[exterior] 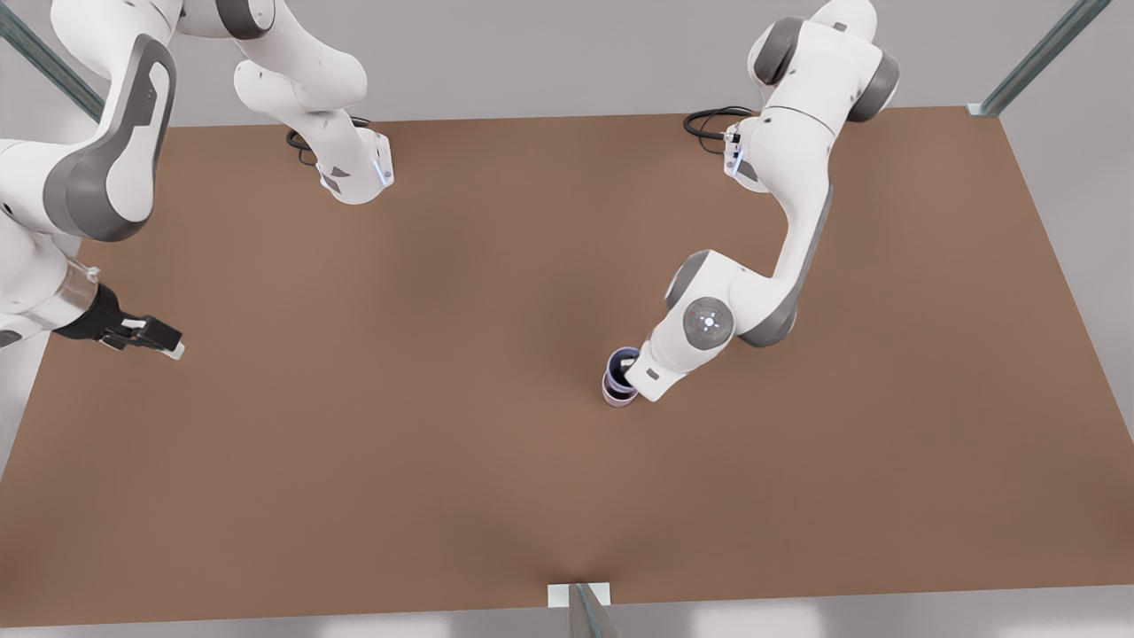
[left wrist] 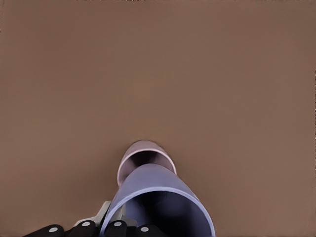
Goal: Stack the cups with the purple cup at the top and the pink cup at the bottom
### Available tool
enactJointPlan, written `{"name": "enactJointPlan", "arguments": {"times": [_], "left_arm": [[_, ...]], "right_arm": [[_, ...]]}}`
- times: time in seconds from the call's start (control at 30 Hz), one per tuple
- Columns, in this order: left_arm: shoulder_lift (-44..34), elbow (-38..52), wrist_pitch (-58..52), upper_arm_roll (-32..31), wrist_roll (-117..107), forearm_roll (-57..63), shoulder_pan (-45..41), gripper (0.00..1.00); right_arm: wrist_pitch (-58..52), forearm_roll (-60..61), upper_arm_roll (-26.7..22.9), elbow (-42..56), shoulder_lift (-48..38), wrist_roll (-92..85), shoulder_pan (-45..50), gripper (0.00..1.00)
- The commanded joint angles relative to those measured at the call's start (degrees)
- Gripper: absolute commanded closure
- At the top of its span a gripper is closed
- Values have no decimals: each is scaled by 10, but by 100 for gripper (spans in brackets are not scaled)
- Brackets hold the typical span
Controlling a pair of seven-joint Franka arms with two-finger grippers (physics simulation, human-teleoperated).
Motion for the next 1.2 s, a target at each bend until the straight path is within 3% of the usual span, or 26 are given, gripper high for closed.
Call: {"name": "enactJointPlan", "arguments": {"times": [0.0, 0.33, 0.53, 0.7, 1.17], "left_arm": [[1, 3, 12, 0, -141, -1, 0, 79], [16, -1, 11, 0, -139, 5, -9, 78], [20, -1, 10, 0, -132, 7, -9, 67], [21, -1, 11, 0, -132, 9, -9, 65], [16, 3, 3, 4, -122, 23, -9, 67]], "right_arm": [[0, 1, 0, 1, 0, -146, -1, 0], [1, 1, -2, 2, -1, -145, -1, 0], [1, -1, 1, 2, 11, -145, 9, 0], [0, -3, 1, 2, 10, -145, 9, 0], [1, -5, 1, 2, 15, -145, 9, 0]]}}
